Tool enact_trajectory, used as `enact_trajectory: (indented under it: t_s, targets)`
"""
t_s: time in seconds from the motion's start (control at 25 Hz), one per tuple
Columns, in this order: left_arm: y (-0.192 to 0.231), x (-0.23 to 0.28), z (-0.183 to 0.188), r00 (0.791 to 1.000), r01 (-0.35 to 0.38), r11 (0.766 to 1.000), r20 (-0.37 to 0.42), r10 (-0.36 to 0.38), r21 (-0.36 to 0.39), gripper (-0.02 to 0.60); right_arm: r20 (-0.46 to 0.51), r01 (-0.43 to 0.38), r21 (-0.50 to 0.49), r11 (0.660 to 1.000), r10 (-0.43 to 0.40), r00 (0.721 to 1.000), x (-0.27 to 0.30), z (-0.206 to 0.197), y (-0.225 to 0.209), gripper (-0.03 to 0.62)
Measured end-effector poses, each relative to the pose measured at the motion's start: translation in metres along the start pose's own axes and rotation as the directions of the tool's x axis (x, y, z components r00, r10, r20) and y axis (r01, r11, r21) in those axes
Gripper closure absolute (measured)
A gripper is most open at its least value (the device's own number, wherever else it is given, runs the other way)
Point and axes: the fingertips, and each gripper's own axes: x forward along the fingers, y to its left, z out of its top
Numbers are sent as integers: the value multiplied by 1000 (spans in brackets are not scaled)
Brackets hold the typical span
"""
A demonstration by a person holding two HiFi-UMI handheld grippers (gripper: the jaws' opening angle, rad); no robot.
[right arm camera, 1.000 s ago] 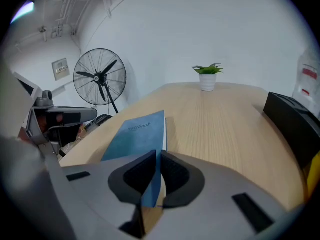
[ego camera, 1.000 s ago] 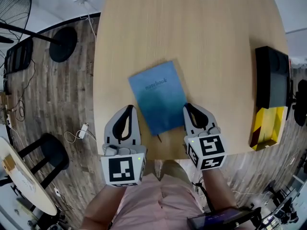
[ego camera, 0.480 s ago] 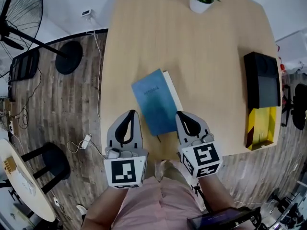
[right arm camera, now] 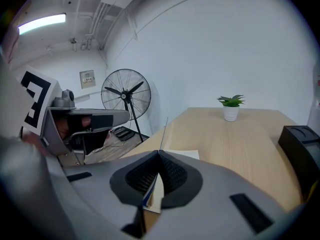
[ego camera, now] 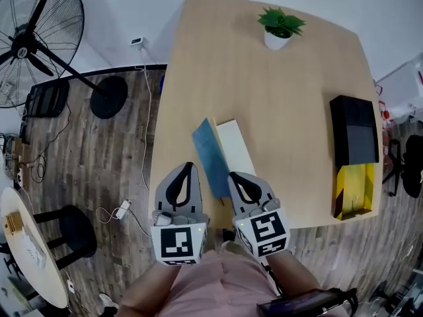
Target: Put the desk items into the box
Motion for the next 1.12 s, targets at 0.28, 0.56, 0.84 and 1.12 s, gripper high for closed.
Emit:
enact_trajectory:
  t_s: [0.28, 0.56, 0.84, 1.12]
  targets:
    - [1, -15, 5, 1000, -24, 1000, 8, 24, -7, 571, 8, -25, -14, 1000, 25, 1000, -3, 3, 12, 585]
    - [7, -19, -4, 1000, -30, 1000, -4, 30, -8, 571, 25, -73, 16, 997, 72, 997, 4, 4, 16, 583]
    - [5, -16, -10, 1000, -16, 1000, -17, 15, -12, 571, -6, -104, 88, 991, 105, 994, 16, -14, 15, 514]
    - [14, -13, -14, 999, -23, 1000, -27, 22, -13, 571, -65, -79, 112, 991, 87, 994, 31, -31, 15, 532]
